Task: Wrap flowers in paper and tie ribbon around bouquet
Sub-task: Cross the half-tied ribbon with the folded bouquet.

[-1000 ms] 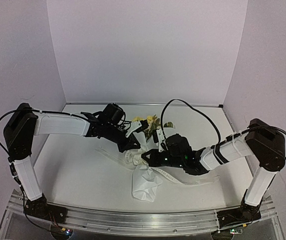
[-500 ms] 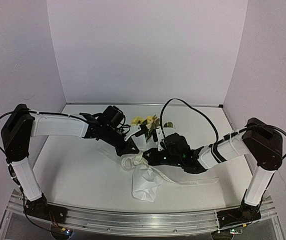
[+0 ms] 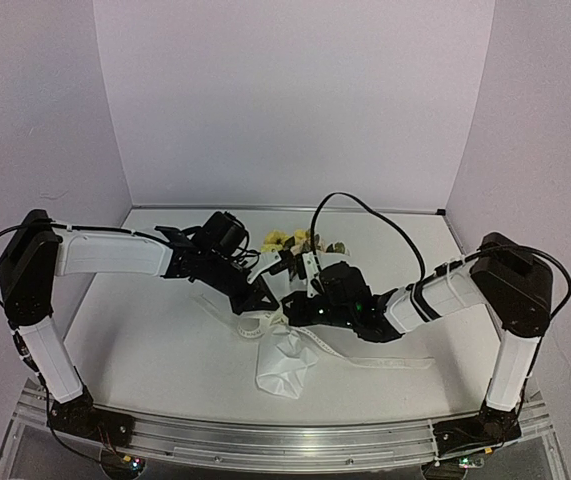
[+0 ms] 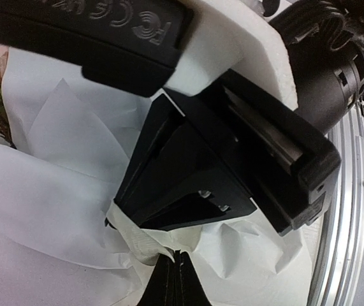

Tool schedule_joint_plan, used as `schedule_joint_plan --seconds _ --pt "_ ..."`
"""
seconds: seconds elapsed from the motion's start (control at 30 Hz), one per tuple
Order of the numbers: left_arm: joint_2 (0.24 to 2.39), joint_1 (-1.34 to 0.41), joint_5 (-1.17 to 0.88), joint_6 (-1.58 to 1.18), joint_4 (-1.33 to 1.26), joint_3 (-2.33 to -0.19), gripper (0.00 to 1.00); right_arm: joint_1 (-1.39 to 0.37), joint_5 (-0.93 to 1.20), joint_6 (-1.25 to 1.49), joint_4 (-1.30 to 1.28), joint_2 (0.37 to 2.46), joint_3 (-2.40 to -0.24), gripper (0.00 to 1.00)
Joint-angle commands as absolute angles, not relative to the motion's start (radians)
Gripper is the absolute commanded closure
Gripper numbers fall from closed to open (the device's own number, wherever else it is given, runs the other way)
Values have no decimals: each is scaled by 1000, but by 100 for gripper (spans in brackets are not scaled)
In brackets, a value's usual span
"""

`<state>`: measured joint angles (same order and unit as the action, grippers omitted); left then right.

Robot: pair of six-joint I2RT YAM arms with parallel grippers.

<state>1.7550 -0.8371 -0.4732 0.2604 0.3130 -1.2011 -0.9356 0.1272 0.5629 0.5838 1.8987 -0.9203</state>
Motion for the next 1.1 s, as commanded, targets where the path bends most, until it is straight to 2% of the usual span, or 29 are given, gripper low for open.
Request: schedule_joint_plan --seconds 0.0,0.27,0.47,0.67,0.8,0.87,0.93,1.07 --pt "1748 -852 -514 256 306 -1224 100 -924 135 512 664 1945 -948 100" --pt "1775 -856 -564 207 237 -1218 100 -906 138 450 664 1961 -947 100" --pt "1845 -871 -597 135 202 -1238 100 -891 220 442 664 1976 -953 100" --pt "1902 -896 -561 100 219 -1284 99 -880 242 457 664 1993 -957 100" --pt "1906 -897 -506 75 228 -1305 92 -878 253 459 664 1999 -956 100" --pt "1893 -896 -493 70 223 -1306 84 -876 258 458 664 1999 -954 100" --pt "1873 -896 -484 65 222 -1308 81 -873 263 456 664 1999 -954 100" --pt "1830 -896 -433 51 216 -1314 68 -870 276 461 664 1997 -957 100"
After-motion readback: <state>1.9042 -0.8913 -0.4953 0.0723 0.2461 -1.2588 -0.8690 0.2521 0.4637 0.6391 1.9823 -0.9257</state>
